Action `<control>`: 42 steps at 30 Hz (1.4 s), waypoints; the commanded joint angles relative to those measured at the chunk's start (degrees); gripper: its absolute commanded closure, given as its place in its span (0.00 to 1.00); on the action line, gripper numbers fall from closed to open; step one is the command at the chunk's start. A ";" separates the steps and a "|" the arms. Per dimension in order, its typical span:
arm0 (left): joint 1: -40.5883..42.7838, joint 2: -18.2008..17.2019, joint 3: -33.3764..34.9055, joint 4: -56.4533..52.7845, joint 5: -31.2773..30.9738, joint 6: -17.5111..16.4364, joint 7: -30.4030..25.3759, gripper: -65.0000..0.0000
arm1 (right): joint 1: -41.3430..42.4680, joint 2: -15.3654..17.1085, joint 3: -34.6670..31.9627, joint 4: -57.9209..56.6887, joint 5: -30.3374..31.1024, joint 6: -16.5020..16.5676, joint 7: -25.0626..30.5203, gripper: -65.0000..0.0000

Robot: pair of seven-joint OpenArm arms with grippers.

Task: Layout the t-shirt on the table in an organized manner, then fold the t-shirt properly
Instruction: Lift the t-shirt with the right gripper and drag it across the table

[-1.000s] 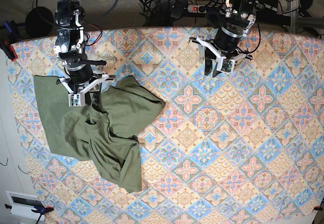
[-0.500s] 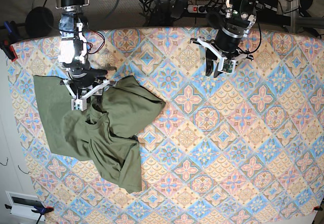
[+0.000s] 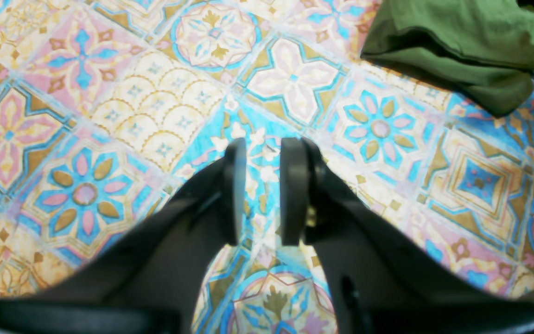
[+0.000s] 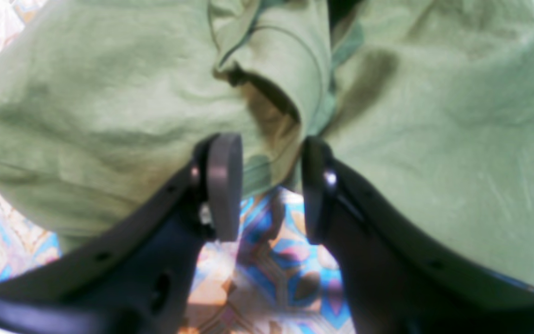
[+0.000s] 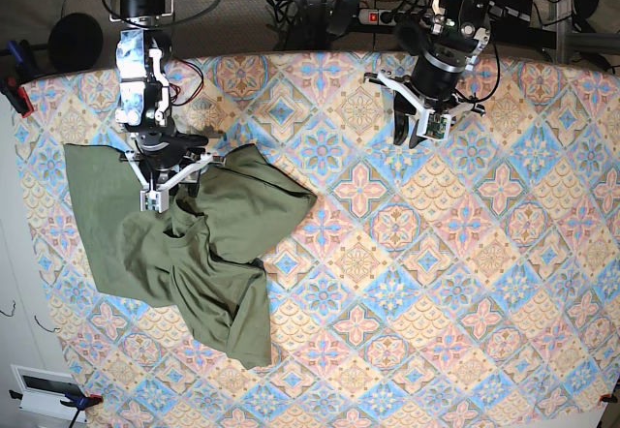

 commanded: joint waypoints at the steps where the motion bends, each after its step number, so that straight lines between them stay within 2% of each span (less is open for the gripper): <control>1: 0.25 -0.28 -0.07 0.84 0.18 0.14 -1.33 0.80 | 0.80 0.49 0.21 1.02 0.33 0.16 1.37 0.73; 10: 0.78 -0.36 -0.07 0.84 0.18 0.14 -1.33 0.80 | 3.26 0.40 0.12 -3.64 0.33 0.16 1.46 0.82; 12: 0.96 -0.45 -0.07 0.84 0.18 0.14 -1.33 0.80 | 3.35 -0.39 0.21 -3.91 0.33 0.16 1.46 0.88; 14: 1.13 -0.45 -0.07 0.84 0.18 0.14 -1.33 0.80 | 3.35 -1.01 0.30 -3.82 0.33 0.16 1.37 0.98; 17: 1.13 -0.45 -0.07 0.84 0.18 0.14 -1.33 0.80 | 2.82 -1.62 -0.05 -1.80 0.33 0.16 1.20 0.98; 22: 1.22 -0.54 -0.07 0.84 0.18 0.14 -1.33 0.80 | 2.12 -2.59 -6.12 10.16 0.33 0.16 1.02 0.99; 26: 1.31 -0.54 -0.07 0.84 0.18 0.14 -1.33 0.80 | -1.40 -3.29 -10.25 14.82 0.33 0.16 1.02 0.99; 34: 2.01 -0.54 -0.42 0.84 0.71 0.14 -1.33 0.80 | -1.93 -8.92 -22.47 17.11 0.15 0.25 1.11 0.99; 37: 3.33 -1.33 -1.04 0.84 0.71 0.14 -1.33 0.80 | -1.66 -12.35 -27.83 17.02 -0.03 0.34 1.11 0.99; 39: 3.42 -1.59 -1.65 0.84 0.62 0.14 -1.33 0.80 | -1.66 -14.02 -30.21 16.84 -0.11 1.75 1.02 0.99; 42: 4.56 -1.86 -1.74 0.84 0.71 0.14 -1.33 0.80 | -1.49 -14.02 -31.88 16.84 -3.37 8.43 1.02 0.99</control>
